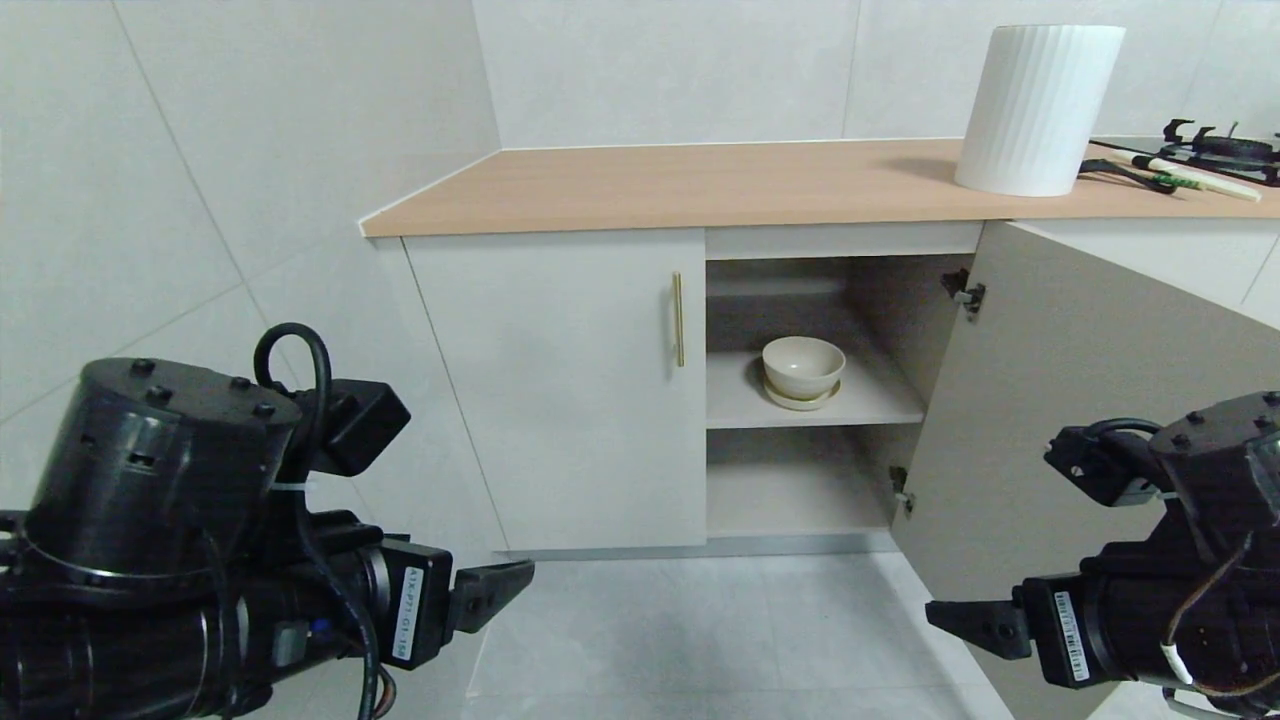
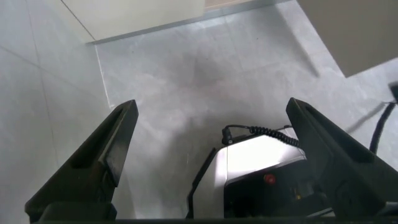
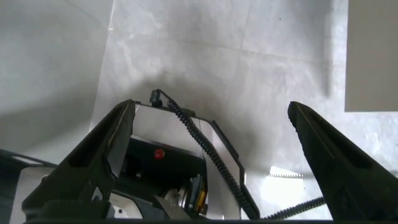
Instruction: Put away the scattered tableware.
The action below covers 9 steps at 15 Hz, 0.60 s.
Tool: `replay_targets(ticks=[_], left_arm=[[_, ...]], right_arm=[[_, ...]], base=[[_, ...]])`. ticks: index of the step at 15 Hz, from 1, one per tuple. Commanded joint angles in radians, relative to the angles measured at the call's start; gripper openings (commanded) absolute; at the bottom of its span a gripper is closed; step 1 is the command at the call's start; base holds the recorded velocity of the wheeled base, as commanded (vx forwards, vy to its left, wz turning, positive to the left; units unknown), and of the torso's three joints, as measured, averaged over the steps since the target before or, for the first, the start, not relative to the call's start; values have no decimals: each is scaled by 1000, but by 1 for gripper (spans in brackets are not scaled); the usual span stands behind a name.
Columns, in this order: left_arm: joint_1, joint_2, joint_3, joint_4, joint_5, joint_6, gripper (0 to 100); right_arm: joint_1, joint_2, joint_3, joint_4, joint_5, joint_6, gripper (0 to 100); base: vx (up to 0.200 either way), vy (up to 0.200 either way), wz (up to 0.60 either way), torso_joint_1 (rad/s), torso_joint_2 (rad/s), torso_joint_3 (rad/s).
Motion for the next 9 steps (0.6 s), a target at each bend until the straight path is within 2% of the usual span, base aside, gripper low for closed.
replay_targets(ticks=[1,6,9], left_arm=[[0,1,-1,0,0,-1,100],[0,-4,-3,0,0,-1,100],[0,-4,-3,0,0,-1,100]], right_arm=[[0,-16,3,8,0,0,100],[-1,-173,-5,167,0,-2,100],[-1,-185,23,176,3,0,100]], base=[[0,0,0,0,0,0],[0,0,0,0,0,0],[0,0,0,0,0,0]])
